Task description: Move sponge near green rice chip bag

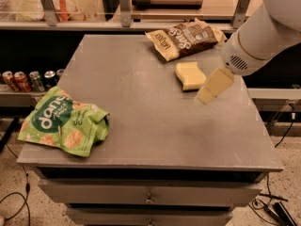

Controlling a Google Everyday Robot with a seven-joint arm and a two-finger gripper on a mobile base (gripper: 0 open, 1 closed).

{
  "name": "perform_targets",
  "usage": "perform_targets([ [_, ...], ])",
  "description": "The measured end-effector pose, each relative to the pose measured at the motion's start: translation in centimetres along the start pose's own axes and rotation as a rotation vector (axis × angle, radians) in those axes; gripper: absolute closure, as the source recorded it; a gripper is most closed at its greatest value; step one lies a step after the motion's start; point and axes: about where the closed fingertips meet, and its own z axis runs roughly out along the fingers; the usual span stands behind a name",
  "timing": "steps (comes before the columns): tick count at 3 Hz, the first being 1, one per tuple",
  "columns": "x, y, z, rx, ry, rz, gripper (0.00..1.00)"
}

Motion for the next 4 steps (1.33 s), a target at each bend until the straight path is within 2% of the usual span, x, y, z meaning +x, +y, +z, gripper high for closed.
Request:
perform_targets([
  [1,-0.4,-0.4,0.0,0.018,-0.017,0.089,0.00],
  [2,-0.7,-0.4,0.3,0.034,-0.026,0.121,0.00],
  [3,-2.4,-1.4,2.5,0.063,-0.042,0.210,0.00],
  [4,-3.7,-2.4,4.8,0.076,-0.033,0.305,0.00],
])
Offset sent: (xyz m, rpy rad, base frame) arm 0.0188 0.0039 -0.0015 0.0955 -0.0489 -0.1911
